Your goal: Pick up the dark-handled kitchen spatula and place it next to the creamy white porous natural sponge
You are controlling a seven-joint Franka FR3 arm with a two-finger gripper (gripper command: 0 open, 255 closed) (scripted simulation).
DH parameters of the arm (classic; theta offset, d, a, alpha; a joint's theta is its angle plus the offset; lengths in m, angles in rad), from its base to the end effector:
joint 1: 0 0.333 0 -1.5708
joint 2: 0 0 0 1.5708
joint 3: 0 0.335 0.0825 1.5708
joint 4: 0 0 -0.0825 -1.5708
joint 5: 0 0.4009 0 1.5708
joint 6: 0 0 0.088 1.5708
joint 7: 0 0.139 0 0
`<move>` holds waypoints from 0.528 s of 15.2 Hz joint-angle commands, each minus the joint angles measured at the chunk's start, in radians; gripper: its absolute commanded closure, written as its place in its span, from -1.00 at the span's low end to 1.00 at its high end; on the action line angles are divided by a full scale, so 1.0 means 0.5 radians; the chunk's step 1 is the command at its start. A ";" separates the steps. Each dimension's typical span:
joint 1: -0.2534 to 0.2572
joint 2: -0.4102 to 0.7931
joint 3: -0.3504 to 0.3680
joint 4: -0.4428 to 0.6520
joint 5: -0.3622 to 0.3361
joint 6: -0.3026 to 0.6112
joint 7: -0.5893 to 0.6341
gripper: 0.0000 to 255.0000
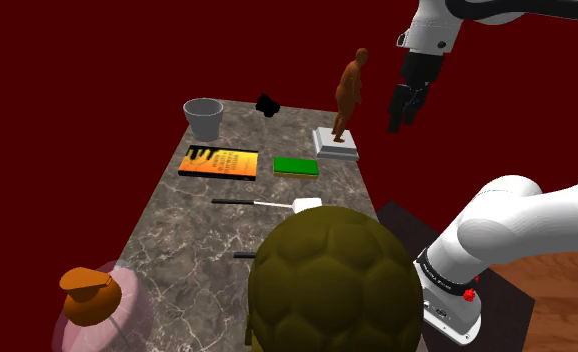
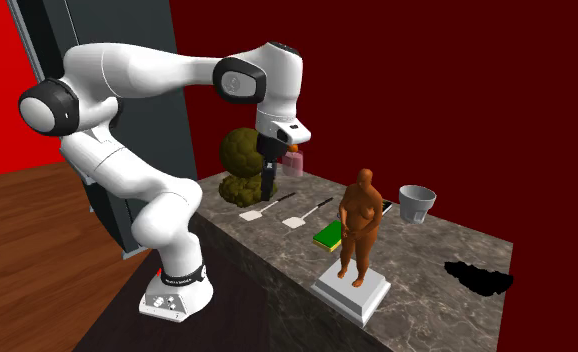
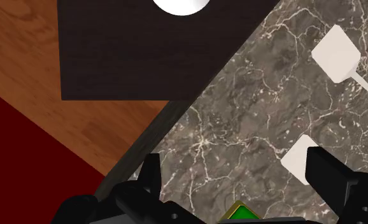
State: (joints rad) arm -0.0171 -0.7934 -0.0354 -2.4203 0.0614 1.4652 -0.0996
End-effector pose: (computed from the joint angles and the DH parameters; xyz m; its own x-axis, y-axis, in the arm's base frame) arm 0.2885 -0.0082 0.5357 0.9861 0.0683 -0.1515 0.0531 -0.9934 -0.1020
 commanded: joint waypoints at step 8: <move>0.198 0.251 0.146 -0.114 0.082 0.482 -0.155 -1.00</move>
State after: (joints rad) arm 0.0648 -0.6799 0.0214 -2.4622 0.0926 1.6676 -0.1711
